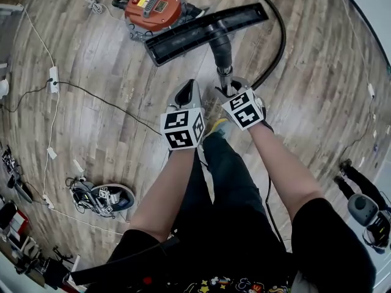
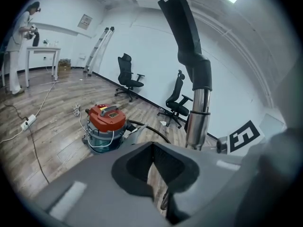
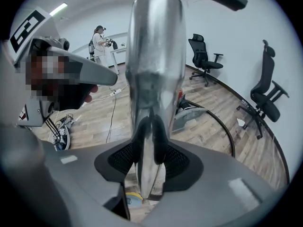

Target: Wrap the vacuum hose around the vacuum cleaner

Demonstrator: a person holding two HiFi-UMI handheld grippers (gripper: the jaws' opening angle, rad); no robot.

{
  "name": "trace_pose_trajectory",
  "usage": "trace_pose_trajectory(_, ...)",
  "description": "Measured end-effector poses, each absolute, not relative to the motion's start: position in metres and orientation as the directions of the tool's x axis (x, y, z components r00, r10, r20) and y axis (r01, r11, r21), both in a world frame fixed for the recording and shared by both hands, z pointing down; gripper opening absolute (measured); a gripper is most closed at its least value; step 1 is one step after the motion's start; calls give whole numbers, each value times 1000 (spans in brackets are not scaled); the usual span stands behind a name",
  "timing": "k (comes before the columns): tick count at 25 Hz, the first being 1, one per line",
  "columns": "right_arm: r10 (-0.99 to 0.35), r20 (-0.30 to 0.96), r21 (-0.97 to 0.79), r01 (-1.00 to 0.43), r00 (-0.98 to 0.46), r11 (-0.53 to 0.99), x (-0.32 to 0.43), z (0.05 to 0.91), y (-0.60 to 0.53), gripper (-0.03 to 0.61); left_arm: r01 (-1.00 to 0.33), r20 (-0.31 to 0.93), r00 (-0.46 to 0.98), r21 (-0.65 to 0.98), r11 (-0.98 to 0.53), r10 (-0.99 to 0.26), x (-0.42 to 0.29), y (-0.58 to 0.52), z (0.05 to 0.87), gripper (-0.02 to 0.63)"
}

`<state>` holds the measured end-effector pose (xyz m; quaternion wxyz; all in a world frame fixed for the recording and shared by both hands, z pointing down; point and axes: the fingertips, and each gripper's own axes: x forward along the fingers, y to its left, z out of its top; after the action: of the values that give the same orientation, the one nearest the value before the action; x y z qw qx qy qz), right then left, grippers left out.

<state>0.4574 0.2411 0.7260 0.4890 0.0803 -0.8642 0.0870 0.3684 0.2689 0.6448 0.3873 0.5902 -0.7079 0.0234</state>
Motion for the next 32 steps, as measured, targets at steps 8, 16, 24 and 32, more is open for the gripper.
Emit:
trace_pose_trajectory(8, -65, 806, -72, -207, -588, 976, 424, 633, 274, 189, -880, 556, 4, 397, 261, -831, 351, 296, 576, 2)
trace_pose_trajectory(16, -51, 780, -93, -197, -623, 976, 344, 558, 313, 189, -898, 531, 21, 382, 218, -847, 262, 327, 510, 2)
trace_pose_trajectory(24, -15, 723, -117, -144, -690, 983, 323, 539, 321, 190, -912, 522, -27, 336, 235, -853, 258, 329, 496, 2)
trace_pose_trajectory(32, 55, 689, -153, -71, -723, 986, 301, 514, 355, 190, -898, 514, -126, 305, 318, -849, 247, 360, 476, 2)
